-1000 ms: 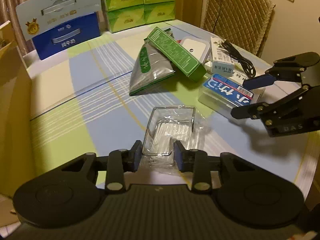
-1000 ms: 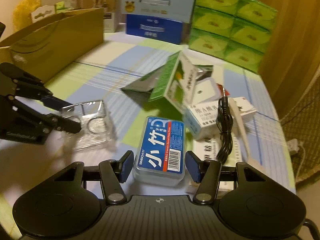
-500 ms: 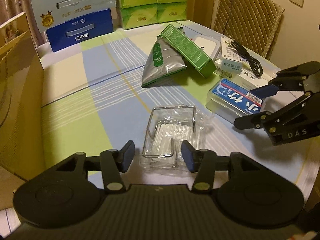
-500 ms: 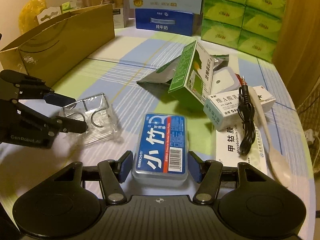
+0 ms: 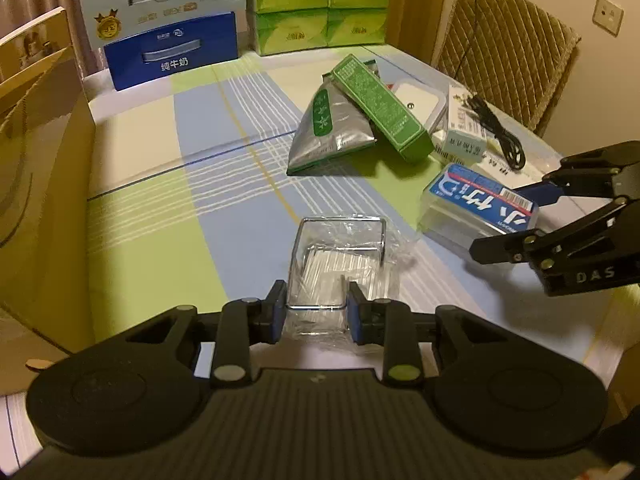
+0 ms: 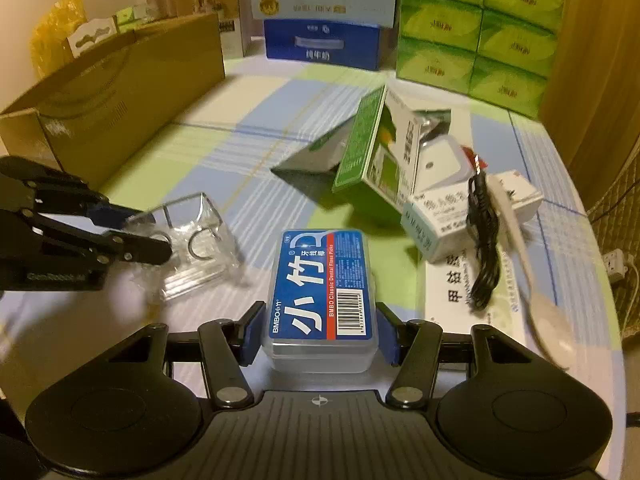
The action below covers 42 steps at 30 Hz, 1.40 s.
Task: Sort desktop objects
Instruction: 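Carry both held items to the cardboard box and open both tools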
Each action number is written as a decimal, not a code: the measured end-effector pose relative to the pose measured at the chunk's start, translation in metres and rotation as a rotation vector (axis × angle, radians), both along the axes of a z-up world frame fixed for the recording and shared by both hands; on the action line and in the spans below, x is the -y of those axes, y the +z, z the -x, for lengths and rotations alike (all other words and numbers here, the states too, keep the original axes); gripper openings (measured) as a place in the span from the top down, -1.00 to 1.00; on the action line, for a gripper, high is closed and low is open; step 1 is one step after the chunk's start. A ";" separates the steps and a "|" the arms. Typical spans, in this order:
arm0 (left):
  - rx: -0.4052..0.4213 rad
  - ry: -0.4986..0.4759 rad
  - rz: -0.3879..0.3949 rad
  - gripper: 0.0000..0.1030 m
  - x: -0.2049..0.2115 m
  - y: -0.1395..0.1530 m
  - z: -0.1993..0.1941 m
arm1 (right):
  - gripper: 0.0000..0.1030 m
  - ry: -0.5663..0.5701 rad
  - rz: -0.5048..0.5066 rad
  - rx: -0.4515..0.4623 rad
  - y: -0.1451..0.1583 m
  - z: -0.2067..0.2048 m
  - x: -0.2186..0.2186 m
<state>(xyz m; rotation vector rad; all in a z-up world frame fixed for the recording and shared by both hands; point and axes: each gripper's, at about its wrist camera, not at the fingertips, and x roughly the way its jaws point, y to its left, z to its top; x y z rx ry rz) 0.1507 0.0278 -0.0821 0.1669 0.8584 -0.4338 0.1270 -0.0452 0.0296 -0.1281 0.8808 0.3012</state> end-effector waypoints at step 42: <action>0.137 0.410 -0.091 0.50 -0.260 0.135 -0.029 | -0.03 0.329 -0.105 0.059 0.092 -0.118 -0.285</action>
